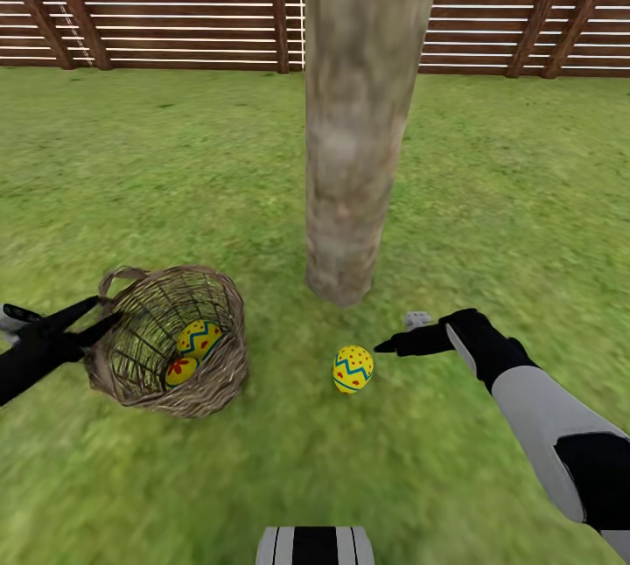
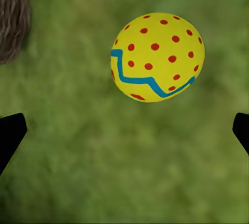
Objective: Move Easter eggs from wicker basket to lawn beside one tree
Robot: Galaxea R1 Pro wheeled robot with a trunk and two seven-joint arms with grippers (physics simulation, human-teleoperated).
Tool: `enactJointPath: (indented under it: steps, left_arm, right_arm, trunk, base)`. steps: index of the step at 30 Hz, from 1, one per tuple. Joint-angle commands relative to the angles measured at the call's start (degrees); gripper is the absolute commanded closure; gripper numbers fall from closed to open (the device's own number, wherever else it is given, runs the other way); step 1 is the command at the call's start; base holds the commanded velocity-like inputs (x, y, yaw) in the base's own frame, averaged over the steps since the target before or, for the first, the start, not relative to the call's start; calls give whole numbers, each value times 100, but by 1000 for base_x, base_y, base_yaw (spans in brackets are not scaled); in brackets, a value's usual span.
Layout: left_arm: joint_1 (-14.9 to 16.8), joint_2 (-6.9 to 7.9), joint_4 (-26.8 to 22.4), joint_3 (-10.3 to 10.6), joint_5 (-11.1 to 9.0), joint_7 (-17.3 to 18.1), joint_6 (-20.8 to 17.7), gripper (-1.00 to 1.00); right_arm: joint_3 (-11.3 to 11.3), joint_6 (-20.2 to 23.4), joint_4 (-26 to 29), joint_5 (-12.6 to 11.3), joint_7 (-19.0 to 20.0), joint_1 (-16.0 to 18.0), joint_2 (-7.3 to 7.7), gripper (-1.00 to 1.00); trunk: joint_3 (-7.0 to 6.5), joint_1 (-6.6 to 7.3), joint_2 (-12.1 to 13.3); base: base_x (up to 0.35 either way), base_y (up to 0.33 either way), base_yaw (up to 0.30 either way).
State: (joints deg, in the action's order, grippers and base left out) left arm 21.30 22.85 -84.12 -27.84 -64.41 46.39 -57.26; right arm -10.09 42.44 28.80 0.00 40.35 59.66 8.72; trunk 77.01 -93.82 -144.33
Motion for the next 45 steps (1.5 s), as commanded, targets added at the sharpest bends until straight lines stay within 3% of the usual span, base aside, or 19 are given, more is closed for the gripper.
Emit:
enactJointPath:
  steps: [1, 3, 8, 10, 14, 20, 29, 32, 34, 39, 45]
  left_arm:
    - [-2, 28, 11, -137, 13, 45, -17, -100]
    - [-15, 44, 33, -339, 15, 123, -15, -100]
    - [-20, 43, 28, -409, 11, 251, -14, -100]
    - [-39, 63, 37, -451, 17, 638, -14, -100]
    - [-212, 56, 43, -710, 29, 1175, -6, -100]
    - [-255, 32, 45, -955, 41, 1296, -5, -100]
    - [-258, 54, 19, -986, 26, 1327, -6, -100]
    - [-258, 57, 17, -982, 34, 1328, -2, -100]
    - [-258, 65, 11, -971, 47, 1329, 2, -100]
    - [-258, 93, 86, -945, 68, 1309, -4, -100]
    - [-247, 138, 133, -575, 88, 1285, 11, -100]
  right_arm:
    - [-28, 19, 9, 5, 68, 5, 14, -100]
    - [-28, 133, 62, 8, 363, 8, 44, -100]
    - [-34, 767, 338, 23, 1095, 4, 205, -100]
    - [-31, 876, 415, 19, 1278, -4, 313, -100]
    - [-28, 914, 439, 12, 1335, -7, 346, -100]
    - [-28, 923, 448, 9, 1351, -7, 349, -100]
    - [-22, 953, 451, -37, 1394, -7, 325, -100]
    - [-20, 957, 451, -169, 1648, -7, 324, -100]
    - [-21, 962, 451, -274, 2059, -7, 324, -100]
    - [-13, 967, 451, -322, 2270, -7, 323, -100]
    - [-10, 968, 451, -340, 2370, -10, 323, -100]
  trunk:
    - [4, 1, -2]
    - [4, 1, -2]
    - [4, 1, -2]
    - [4, 1, -2]
    - [4, 1, -2]
    - [-18, 3, 0]
    - [-217, 27, 12]
    - [-262, 32, 15]
    - [-262, 32, 15]
    - [-350, 42, 20]
    - [-483, 58, 28]
  base:
    - [0, 0, 0]
    - [0, 0, 0]
    - [0, 0, 38]
    - [0, 0, 34]
    - [0, 0, 7]
    - [0, 0, 1]
    - [0, 0, 0]
    - [0, 0, 0]
    - [0, 0, 0]
    - [0, 0, 0]
    - [0, 0, 0]
